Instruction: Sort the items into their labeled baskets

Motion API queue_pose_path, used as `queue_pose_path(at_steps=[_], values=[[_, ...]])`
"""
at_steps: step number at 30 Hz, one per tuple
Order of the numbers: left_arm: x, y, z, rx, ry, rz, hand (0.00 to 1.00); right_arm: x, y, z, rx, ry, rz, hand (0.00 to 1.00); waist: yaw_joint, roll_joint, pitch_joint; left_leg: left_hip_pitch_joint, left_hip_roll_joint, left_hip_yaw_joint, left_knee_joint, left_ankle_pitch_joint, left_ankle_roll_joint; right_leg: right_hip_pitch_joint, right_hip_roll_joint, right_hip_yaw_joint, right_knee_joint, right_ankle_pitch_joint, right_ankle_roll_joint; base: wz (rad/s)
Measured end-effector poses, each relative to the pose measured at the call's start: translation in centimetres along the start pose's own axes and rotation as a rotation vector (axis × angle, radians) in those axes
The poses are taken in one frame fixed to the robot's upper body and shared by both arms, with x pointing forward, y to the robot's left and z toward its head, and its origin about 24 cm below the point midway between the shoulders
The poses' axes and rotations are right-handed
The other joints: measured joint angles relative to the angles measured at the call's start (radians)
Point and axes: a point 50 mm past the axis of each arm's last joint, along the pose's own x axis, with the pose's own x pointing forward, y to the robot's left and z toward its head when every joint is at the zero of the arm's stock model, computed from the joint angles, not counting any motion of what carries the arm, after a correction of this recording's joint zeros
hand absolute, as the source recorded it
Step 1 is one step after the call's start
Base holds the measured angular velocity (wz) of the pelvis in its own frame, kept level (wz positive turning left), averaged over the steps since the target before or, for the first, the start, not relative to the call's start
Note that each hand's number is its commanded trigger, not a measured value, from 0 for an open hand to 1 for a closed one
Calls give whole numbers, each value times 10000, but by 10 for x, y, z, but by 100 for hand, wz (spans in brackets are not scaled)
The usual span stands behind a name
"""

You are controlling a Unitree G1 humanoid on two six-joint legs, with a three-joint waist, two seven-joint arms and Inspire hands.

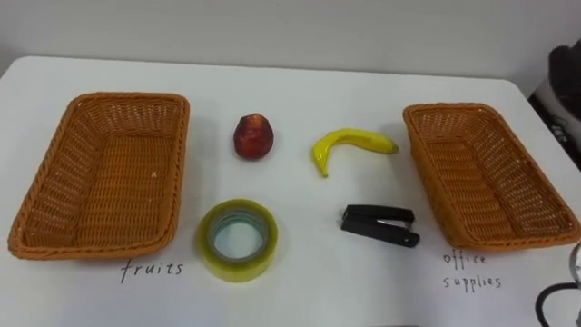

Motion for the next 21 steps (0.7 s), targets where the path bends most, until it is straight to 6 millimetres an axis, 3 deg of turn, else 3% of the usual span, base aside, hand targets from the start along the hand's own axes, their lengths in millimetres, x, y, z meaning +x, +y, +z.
queue_pose_path(at_steps=[9, 21], values=[[0, 0, 1, 968, -139, -56, 0, -10, 29, -7, -249, 502, 3347, 0, 227, 31, 15, -7, 21, 0, -13, -4, -3, -10, 5, -32, 20, 12, -18, 0], [2, 3, 3, 972, 167, -504, 0, -20, 48, -21, -566, 1638, 6500, 0, 260, -79, 6, -79, 14, -108, 29, -2, -4, 2, -19, -145, 0, 13, -20, 3]])
